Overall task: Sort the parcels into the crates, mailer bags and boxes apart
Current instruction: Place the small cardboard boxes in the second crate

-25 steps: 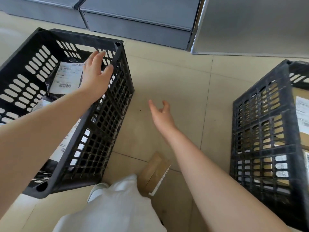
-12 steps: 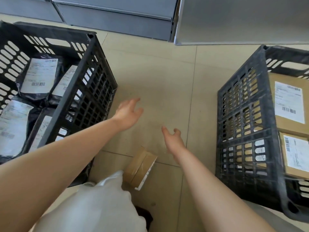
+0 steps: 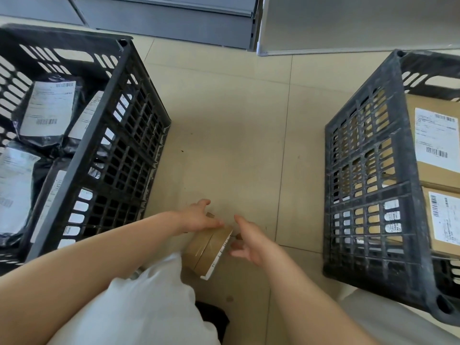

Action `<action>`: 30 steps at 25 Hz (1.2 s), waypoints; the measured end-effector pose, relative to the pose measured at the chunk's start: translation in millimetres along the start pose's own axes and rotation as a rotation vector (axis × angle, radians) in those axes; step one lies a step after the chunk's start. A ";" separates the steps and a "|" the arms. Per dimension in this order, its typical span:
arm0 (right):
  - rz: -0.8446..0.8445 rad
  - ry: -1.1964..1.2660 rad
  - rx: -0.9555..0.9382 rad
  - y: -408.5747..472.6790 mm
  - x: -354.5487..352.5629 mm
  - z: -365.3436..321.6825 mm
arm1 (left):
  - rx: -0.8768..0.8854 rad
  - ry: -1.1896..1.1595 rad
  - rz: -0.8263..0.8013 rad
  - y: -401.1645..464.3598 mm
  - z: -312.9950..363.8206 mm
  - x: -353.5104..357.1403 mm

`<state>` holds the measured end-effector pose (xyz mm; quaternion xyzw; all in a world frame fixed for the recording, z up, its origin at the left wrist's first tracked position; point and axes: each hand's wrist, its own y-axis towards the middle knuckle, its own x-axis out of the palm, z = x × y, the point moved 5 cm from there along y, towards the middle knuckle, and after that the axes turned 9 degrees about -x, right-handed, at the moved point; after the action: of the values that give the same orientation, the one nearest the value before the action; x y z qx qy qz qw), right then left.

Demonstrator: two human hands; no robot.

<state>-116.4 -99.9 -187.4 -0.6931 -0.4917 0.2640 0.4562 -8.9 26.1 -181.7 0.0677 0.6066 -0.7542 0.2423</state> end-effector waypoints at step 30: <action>-0.293 0.260 -0.080 10.1 -17.3 25.7 | 0.109 -0.745 -0.434 1.4 -15.2 -14.8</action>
<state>-139.5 -107.3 -209.2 -0.6598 -0.5344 0.0833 0.5216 1.7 44.4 -181.0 -0.3253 0.4373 -0.7915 0.2765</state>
